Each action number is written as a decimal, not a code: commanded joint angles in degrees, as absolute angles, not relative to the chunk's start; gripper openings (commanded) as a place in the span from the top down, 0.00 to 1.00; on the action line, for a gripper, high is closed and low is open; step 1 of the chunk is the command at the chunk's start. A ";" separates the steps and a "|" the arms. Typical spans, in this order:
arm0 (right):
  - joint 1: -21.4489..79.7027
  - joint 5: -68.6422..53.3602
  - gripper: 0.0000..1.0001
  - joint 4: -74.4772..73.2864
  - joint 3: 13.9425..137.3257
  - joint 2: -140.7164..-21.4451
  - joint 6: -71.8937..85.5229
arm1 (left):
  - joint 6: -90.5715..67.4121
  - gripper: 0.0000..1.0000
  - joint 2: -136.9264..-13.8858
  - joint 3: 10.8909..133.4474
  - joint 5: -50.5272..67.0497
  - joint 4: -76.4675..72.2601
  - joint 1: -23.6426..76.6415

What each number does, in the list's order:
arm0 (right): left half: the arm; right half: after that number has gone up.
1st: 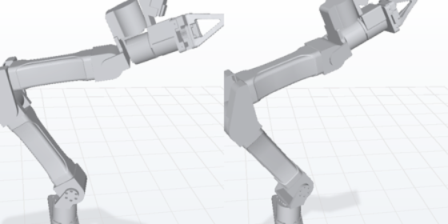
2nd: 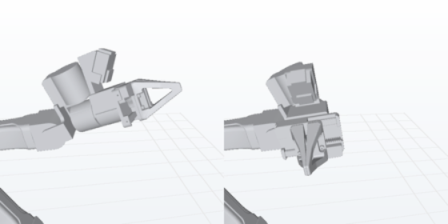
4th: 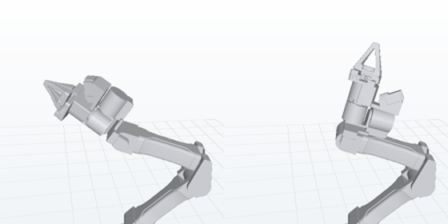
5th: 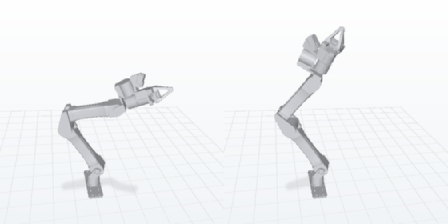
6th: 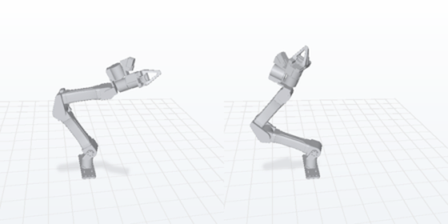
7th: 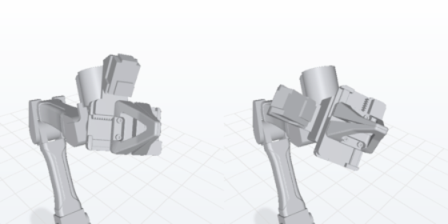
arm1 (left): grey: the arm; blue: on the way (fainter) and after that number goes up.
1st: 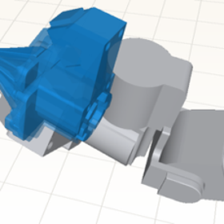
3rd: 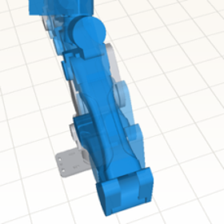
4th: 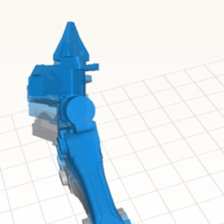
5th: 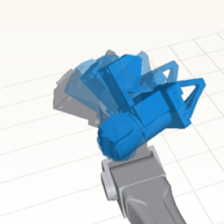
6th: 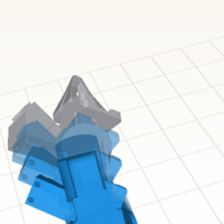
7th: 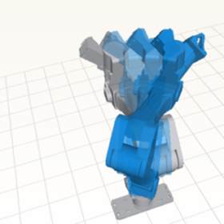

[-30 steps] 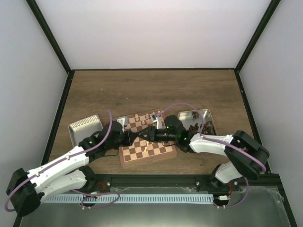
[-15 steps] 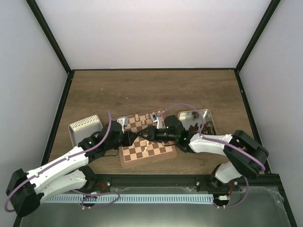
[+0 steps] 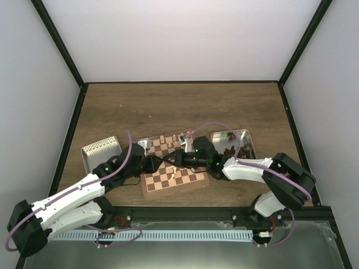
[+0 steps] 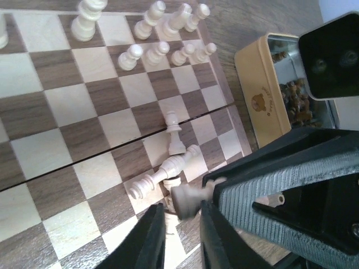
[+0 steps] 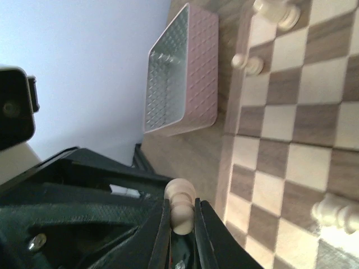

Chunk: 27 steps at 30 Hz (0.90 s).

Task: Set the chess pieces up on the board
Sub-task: Place the chess piece on the chessboard.

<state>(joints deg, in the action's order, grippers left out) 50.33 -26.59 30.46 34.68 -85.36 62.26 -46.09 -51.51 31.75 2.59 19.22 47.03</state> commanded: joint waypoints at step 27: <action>56.75 11.68 0.91 -33.38 85.15 -111.44 29.34 | -36.63 0.52 -28.28 37.85 -29.39 34.98 47.15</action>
<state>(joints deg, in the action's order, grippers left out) 56.36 7.27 -25.65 80.01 -109.19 31.27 -39.18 -30.24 39.11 -26.22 34.41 47.05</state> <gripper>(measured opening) 0.109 0.467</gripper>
